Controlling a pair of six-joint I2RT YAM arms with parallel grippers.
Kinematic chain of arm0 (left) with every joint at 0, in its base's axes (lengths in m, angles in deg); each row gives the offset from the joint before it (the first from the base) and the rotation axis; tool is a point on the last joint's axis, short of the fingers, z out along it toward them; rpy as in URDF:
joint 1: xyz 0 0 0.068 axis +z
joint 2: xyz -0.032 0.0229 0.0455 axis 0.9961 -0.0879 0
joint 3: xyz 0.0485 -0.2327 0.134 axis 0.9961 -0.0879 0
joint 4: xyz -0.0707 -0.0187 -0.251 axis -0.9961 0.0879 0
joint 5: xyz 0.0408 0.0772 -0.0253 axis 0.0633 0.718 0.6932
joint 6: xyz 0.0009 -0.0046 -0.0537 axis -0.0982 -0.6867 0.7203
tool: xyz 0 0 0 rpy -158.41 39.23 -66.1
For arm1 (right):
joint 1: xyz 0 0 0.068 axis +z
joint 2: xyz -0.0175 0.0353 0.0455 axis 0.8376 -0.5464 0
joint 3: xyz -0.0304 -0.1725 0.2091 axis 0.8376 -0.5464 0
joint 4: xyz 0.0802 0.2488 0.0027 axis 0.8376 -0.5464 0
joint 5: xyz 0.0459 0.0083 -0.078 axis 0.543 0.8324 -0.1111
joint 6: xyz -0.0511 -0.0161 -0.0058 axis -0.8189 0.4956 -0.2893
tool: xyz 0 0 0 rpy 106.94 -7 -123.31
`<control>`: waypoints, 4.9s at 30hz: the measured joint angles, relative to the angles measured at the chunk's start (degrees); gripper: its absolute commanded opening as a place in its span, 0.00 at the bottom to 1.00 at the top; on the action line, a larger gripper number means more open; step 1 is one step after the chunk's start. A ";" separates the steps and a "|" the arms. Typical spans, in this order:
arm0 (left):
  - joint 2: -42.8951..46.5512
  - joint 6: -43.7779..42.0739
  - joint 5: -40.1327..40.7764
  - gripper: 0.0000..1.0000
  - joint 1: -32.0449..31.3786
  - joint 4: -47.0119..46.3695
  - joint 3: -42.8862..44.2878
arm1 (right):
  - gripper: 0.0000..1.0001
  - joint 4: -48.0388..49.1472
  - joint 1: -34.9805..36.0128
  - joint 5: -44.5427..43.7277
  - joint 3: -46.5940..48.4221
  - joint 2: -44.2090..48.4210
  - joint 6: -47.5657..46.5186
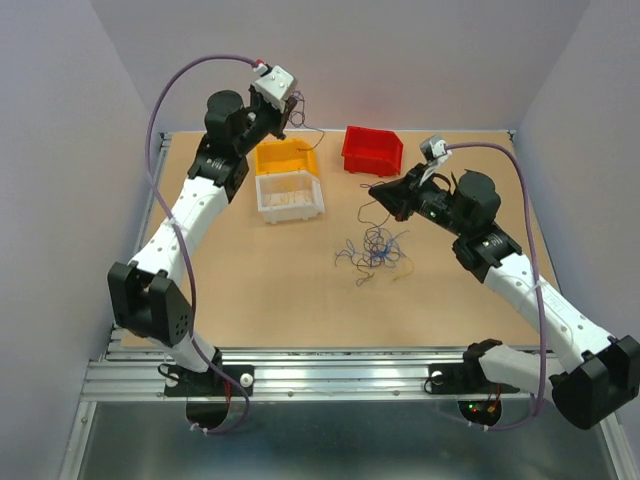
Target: Untangle the cables
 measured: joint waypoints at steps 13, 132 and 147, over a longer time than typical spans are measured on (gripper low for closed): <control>-32.02 -6.10 9.18 0.00 4.28 -1.25 20.55 | 0.01 -0.28 0.00 -2.23 -0.22 -1.86 0.70; -11.80 -3.61 -23.28 0.00 -16.79 -33.53 -37.00 | 0.02 25.66 0.52 -1.57 -2.62 -8.22 15.69; 3.23 -0.81 -25.97 0.00 -11.78 -12.94 -28.79 | 0.51 22.08 0.50 -18.40 -7.34 -7.91 10.36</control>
